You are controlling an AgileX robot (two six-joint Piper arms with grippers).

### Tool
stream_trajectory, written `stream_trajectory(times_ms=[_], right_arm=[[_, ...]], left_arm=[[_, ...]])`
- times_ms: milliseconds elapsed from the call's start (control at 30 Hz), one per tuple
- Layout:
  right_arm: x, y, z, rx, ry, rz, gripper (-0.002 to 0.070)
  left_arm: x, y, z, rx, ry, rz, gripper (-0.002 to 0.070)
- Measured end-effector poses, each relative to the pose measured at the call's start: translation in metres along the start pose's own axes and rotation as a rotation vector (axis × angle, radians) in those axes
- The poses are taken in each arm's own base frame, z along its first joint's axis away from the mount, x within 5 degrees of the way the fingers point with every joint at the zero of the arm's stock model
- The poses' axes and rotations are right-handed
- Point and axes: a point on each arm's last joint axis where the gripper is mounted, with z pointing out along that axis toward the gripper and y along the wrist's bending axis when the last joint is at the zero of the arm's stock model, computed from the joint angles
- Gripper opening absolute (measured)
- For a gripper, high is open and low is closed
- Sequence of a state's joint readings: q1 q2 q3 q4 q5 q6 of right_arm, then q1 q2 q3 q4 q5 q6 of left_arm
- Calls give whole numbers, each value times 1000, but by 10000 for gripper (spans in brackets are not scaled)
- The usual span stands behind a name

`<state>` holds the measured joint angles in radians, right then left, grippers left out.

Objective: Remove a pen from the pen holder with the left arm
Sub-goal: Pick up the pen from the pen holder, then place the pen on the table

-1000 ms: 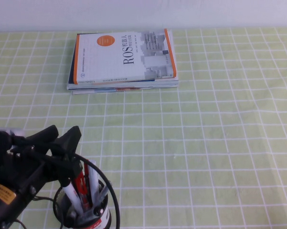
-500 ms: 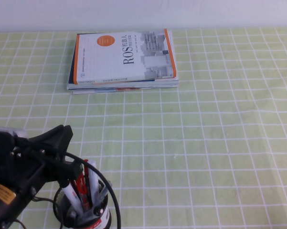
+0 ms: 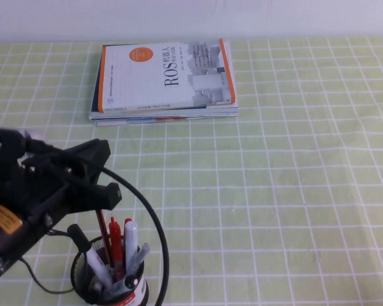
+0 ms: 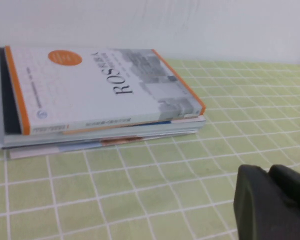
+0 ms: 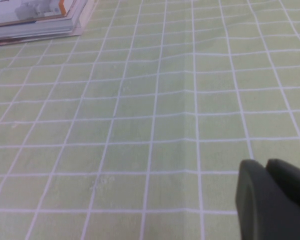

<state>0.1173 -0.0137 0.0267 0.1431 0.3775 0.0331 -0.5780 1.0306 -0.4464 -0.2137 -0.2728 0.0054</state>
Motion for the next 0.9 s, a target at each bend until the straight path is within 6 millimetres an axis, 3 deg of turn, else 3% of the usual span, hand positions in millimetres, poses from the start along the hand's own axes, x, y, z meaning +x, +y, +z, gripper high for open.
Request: stream_trajectory(times_ms=[300,567,733,900], right_arm=[[0,0,0,0,0,0,-13],[0,0,0,0,0,0,-13],[0,0,0,0,0,0,-12],[0,0,0,0,0,0,-12]], left_arm=[[-58,-17,-13,61,37,70,1],[-130,-33,-24,75,67,180,0],[-162,-38,-3,44,159,243,0],[-175,-40,34,2,323,286,0]])
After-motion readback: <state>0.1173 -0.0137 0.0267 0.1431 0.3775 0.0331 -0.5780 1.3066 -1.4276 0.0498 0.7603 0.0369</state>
